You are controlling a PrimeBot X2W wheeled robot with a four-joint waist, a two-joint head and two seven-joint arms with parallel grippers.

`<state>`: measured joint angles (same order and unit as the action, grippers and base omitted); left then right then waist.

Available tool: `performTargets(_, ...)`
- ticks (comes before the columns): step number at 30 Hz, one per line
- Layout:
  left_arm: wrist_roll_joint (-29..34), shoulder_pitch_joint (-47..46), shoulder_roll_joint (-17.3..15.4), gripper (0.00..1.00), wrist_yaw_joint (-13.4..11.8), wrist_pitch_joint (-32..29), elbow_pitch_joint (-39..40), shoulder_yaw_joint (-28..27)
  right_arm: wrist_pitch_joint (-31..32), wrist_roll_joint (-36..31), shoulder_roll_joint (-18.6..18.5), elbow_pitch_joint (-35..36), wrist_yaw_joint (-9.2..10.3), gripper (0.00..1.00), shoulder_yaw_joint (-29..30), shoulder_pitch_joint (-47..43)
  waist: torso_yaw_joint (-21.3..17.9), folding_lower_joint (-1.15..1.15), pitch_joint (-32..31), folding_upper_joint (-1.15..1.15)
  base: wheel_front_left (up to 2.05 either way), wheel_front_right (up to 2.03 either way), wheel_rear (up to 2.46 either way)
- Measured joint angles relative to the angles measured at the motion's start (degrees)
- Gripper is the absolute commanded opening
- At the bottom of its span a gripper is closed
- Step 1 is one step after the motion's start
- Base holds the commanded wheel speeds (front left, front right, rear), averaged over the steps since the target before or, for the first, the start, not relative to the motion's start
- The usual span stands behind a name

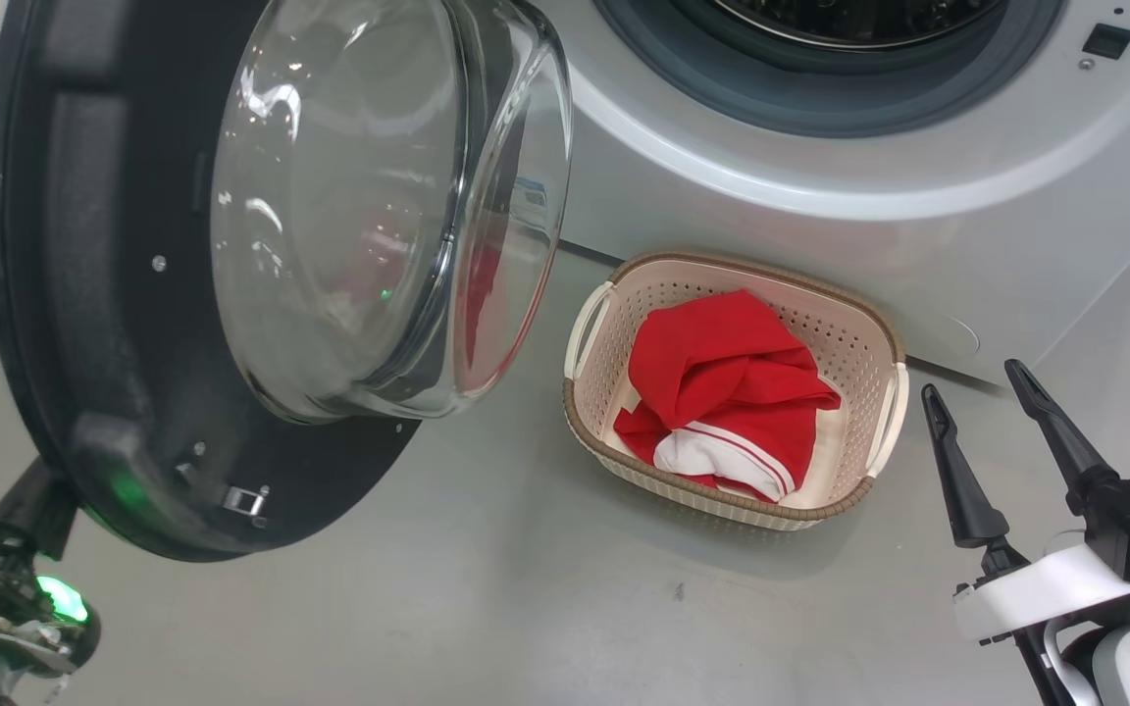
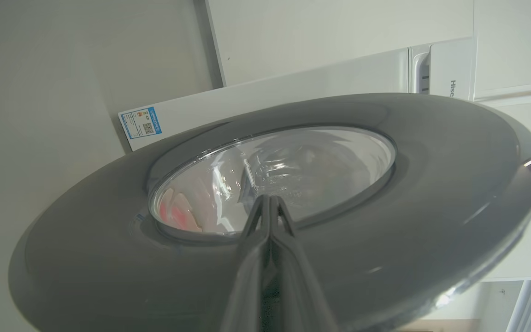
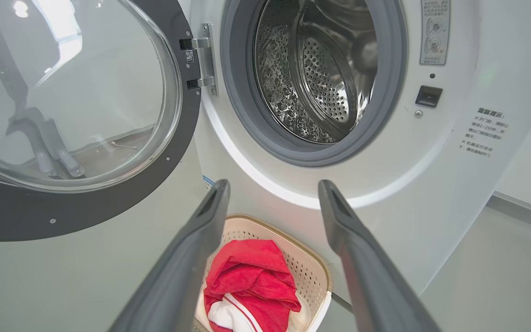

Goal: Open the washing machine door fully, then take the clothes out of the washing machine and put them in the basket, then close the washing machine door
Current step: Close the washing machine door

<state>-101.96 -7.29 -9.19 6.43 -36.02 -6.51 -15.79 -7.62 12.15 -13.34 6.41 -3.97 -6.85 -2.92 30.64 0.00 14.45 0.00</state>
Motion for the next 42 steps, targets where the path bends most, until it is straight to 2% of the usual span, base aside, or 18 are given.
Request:
performTargets(11,0.2,3.1,1.7,0.0,0.4,-4.0,6.6,3.6,0.0,0.5,0.5,0.2,0.0,1.0,-0.7,0.1,-1.8,0.0,0.5,0.0,0.0,0.0,0.0)
performTargets(16,0.4,3.9,3.8,0.0,0.4,-5.6,10.2,6.2,0.0,0.8,0.8,0.2,0.0,1.0,-0.9,0.2,-3.3,0.0,0.9,0.0,0.0,0.0,0.0)
performTargets(23,1.0,4.3,4.6,0.0,0.4,-5.8,14.1,7.3,-0.3,1.5,1.4,-0.1,-0.08,1.0,-1.3,1.7,-6.1,0.0,1.3,0.0,0.0,0.0,0.0)
performTargets(33,1.8,5.0,5.1,0.0,0.4,-5.8,16.2,9.1,-1.4,2.0,2.9,-1.3,-0.47,1.0,-2.5,3.5,-11.9,0.0,2.2,0.0,0.0,0.0,0.0)
performTargets(42,4.3,4.3,5.8,0.0,0.5,-5.5,16.6,11.7,-2.9,3.1,4.3,-3.4,-0.51,1.0,-2.5,5.1,-19.4,0.0,3.7,0.0,0.0,0.0,0.0)
